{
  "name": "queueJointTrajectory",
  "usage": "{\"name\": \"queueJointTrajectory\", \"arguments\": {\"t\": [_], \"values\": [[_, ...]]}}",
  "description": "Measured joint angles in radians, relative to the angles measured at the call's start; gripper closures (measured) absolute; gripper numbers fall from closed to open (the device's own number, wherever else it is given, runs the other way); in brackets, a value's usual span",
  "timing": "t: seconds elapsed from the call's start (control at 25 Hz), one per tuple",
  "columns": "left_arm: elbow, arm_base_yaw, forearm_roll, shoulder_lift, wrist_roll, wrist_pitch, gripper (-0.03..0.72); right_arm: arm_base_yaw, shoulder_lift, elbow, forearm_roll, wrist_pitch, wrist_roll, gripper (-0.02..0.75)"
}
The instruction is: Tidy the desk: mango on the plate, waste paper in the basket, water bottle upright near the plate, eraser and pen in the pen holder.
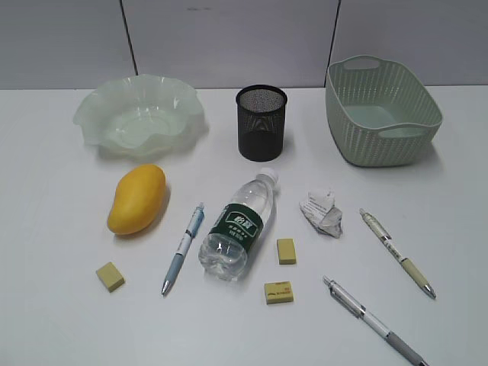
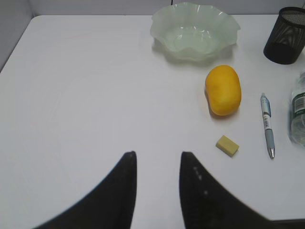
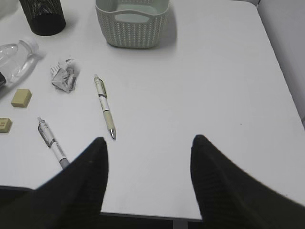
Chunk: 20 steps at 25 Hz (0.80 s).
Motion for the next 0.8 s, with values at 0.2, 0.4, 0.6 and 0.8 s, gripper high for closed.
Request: {"name": "queueJointTrajectory", "arguments": {"t": [0.2, 0.4, 0.6, 0.8], "values": [[0.000, 0.000, 0.000, 0.000, 0.000, 0.000, 0.449, 0.000, 0.000, 0.000, 0.000, 0.000, 0.000, 0.293], [0.000, 0.000, 0.000, 0.000, 0.000, 0.000, 0.449, 0.000, 0.000, 0.000, 0.000, 0.000, 0.000, 0.293], [0.000, 0.000, 0.000, 0.000, 0.000, 0.000, 0.449, 0.000, 0.000, 0.000, 0.000, 0.000, 0.000, 0.293], [0.000, 0.000, 0.007, 0.000, 0.000, 0.000, 0.327, 0.000, 0.000, 0.000, 0.000, 0.000, 0.000, 0.293]]}}
